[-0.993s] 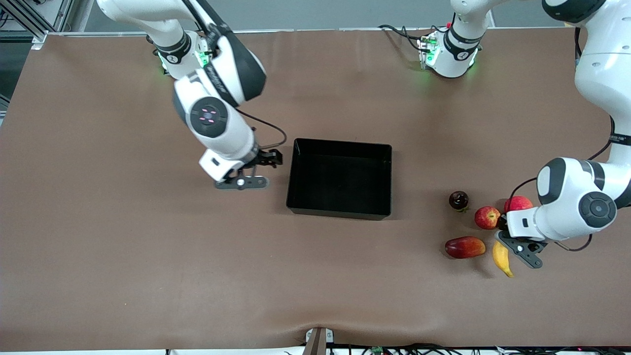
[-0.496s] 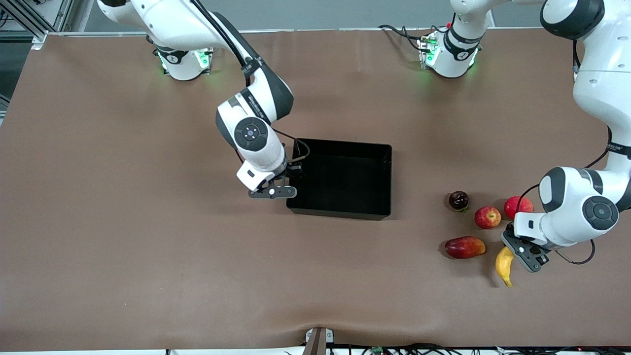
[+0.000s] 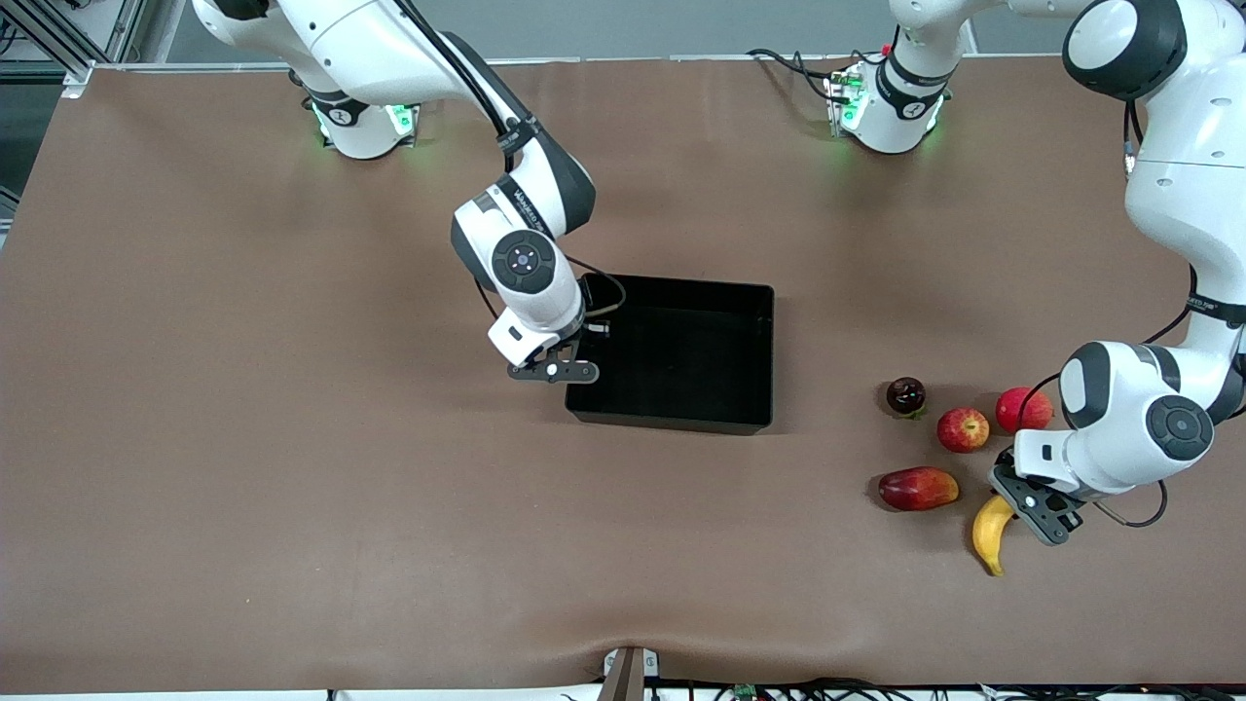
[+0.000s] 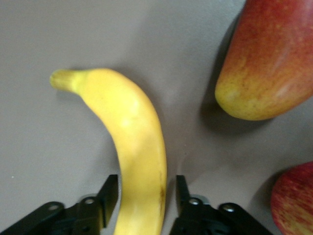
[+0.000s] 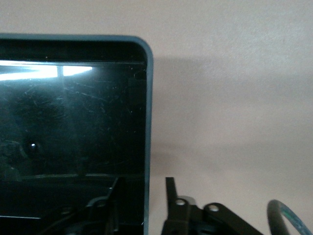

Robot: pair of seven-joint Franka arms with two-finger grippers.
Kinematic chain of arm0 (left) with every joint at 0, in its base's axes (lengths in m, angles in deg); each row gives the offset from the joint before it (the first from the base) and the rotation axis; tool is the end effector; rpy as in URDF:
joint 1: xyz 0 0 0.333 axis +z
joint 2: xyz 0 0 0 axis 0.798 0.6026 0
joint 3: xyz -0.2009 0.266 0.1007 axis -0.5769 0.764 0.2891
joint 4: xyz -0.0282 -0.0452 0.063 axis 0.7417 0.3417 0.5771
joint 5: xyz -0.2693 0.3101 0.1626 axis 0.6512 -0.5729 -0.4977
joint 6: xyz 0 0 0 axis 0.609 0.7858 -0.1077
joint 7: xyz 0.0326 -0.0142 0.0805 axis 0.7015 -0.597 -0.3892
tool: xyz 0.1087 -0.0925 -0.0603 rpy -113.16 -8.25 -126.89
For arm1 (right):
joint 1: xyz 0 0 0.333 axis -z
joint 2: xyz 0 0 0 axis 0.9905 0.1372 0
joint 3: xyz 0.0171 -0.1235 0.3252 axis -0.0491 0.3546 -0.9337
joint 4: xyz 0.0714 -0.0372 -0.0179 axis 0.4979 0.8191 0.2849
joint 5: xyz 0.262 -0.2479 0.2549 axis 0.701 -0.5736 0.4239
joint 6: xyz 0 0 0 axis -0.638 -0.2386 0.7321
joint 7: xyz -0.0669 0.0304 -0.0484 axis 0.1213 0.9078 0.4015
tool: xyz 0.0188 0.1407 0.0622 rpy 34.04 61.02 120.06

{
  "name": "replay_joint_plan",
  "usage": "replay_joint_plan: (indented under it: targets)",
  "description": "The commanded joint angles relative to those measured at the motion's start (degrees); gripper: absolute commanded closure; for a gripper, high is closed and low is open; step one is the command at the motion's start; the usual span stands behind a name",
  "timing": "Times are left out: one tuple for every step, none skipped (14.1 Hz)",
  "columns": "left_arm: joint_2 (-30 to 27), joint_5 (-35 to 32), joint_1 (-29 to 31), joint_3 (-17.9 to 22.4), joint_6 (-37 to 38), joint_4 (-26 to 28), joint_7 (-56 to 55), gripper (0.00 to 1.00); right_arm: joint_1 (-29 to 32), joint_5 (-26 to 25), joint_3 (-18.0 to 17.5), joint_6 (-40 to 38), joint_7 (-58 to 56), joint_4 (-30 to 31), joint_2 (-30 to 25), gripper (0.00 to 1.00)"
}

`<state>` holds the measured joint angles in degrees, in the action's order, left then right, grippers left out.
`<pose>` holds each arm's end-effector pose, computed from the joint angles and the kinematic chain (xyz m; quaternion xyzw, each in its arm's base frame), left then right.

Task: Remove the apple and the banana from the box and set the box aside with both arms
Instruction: 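Lower the banana by the mango while the right gripper grips the box rim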

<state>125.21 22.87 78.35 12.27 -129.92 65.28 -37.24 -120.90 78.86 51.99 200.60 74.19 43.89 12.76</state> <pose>0.8004 0.0837 0.1352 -0.8728 0.4826 -0.0649 0.0326 0.5625 0.4741 0.2146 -0.9982 0.0254 0.0468 0.0258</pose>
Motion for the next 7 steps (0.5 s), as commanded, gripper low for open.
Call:
replay_joint_plan:
  targets:
    - [-0.3,1.5,-0.4,0.1,-0.2,-1.3,-2.8,0.0,-0.8,0.0,0.7,0.5,1.6,0.4,-0.1,1.0]
    - [-1.4,1.9,-0.5,-0.2,0.2,-1.3,-4.8,0.0,-0.5,0.0,0.7,0.3,1.6,0.4,-0.1,1.0]
    - [-2.7,1.9,-0.6,-0.5,1.1,-1.1,-7.3,0.0,-0.2,0.0,0.7,0.1,1.6,0.3,-0.2,1.0]
    - [-4.0,2.0,-0.6,-1.2,3.8,-1.1,-9.5,0.0,0.0,0.0,0.7,0.0,1.6,0.1,-0.2,1.0]
    - [-5.5,1.9,-0.3,-2.4,6.4,-1.2,-12.0,0.0,0.3,0.2,0.7,-0.1,1.2,-0.1,-0.6,1.0]
    - [-6.8,2.0,0.0,-3.6,8.7,-1.2,-14.8,0.0,0.9,0.5,0.7,-0.2,0.9,-0.4,-1.1,1.0]
    - [-8.7,2.0,-0.1,-4.2,11.6,-1.2,-17.6,0.0,2.0,0.7,0.7,-1.0,0.9,-0.9,-1.8,1.0]
